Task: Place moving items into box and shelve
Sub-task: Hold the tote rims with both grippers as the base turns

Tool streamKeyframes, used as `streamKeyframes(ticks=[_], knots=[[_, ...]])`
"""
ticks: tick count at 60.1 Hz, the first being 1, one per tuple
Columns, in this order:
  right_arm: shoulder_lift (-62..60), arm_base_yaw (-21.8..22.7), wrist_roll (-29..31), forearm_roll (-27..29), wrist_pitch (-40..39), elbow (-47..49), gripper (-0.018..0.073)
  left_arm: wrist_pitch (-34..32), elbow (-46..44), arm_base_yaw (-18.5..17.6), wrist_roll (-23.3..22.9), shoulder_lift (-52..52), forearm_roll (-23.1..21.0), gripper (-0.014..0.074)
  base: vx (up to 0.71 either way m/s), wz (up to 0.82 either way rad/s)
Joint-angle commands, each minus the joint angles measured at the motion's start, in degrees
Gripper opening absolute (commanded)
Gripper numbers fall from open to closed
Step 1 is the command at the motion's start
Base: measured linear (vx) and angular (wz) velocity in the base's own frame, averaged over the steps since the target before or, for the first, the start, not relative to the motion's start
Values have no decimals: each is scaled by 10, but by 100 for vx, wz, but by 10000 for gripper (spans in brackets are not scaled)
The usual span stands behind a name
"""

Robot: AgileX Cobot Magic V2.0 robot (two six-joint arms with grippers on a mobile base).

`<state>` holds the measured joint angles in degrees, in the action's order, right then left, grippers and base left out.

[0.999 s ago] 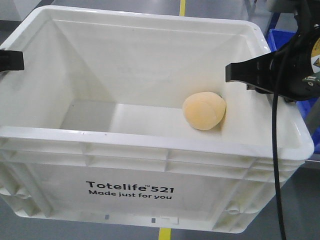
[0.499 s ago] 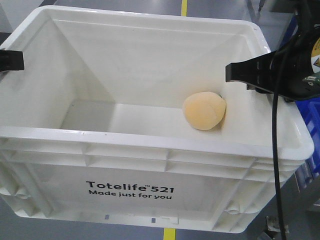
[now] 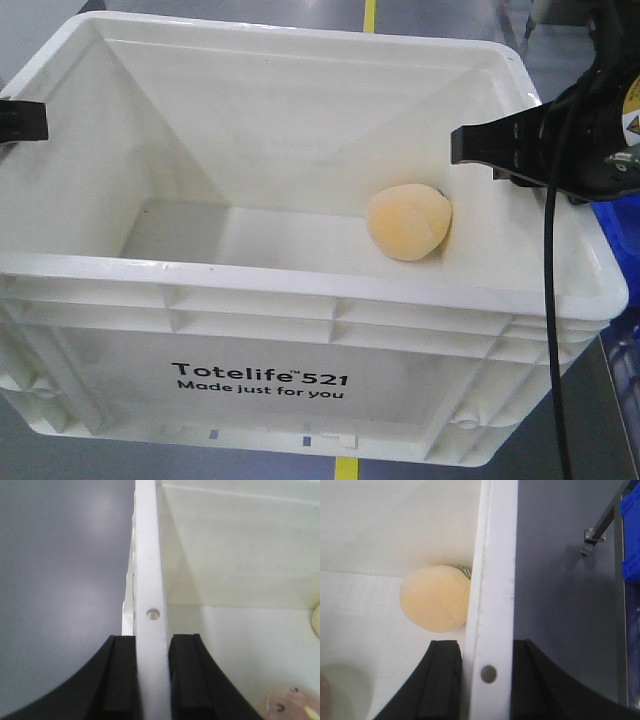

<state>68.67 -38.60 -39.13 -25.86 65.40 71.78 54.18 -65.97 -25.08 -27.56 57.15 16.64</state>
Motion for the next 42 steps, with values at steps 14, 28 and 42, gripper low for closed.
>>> streamKeyframes(ticks=[14, 28, 42], knots=[[-17, 4, 3, -71, -30, 19, -11, -70, -25, 0, 2, -16, 42, -13, 41, -5], [-17, 4, 3, -71, -30, 19, -11, -70, -25, 0, 2, -16, 42, -13, 41, -9], [-17, 4, 3, -71, -30, 19, -11, -70, -25, 0, 2, -16, 42, -13, 40, -8]])
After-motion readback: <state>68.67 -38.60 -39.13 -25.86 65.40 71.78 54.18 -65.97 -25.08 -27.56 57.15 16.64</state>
